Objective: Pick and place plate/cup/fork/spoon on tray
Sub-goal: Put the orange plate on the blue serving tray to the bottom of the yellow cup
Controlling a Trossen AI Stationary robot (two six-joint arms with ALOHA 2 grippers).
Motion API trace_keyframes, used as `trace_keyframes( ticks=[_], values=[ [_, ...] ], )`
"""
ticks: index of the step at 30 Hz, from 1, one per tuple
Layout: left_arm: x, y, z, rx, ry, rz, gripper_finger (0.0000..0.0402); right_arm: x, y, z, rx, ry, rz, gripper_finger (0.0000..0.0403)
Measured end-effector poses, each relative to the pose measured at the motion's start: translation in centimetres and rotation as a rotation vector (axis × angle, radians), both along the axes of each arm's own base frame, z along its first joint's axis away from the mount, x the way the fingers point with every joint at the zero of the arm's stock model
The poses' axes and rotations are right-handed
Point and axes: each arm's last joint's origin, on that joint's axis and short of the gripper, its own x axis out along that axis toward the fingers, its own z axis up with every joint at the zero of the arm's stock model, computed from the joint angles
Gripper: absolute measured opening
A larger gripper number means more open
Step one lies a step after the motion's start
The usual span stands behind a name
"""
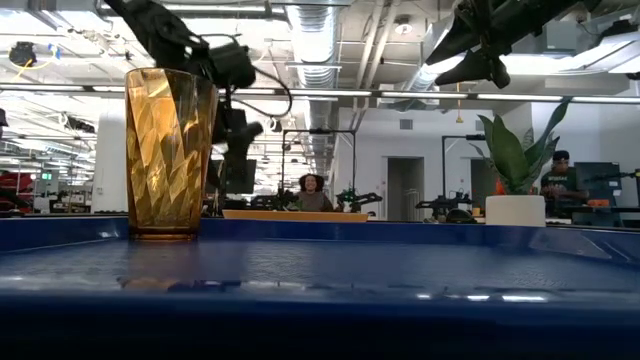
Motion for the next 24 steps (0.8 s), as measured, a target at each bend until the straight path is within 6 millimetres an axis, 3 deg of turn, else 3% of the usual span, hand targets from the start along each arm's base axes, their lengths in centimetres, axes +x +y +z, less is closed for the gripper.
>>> trace_keyframes(
  ticks=[11, 15, 21, 24],
  values=[
    [1.3, 1.7, -5.6, -0.199, 0.040, -0.029, 0.0274, 0.0, 0.0, 0.0, 0.007, -0.003, -0.003, 0.0240],
    [1.3, 1.9, -5.9, -0.221, 0.046, -0.023, 0.0205, 0.0, 0.0, 0.0, 0.007, -0.003, -0.003, 0.0240],
    [1.4, 2.1, -5.9, -0.217, 0.020, 0.004, 0.0045, 0.0, 0.0, 0.0, 0.006, -0.003, -0.003, 0.0240],
    [1.4, 2.4, -5.9, -0.234, -0.010, 0.018, 0.0014, 0.0, 0.0, 0.0, 0.006, -0.003, -0.003, 0.0240]
  ],
)
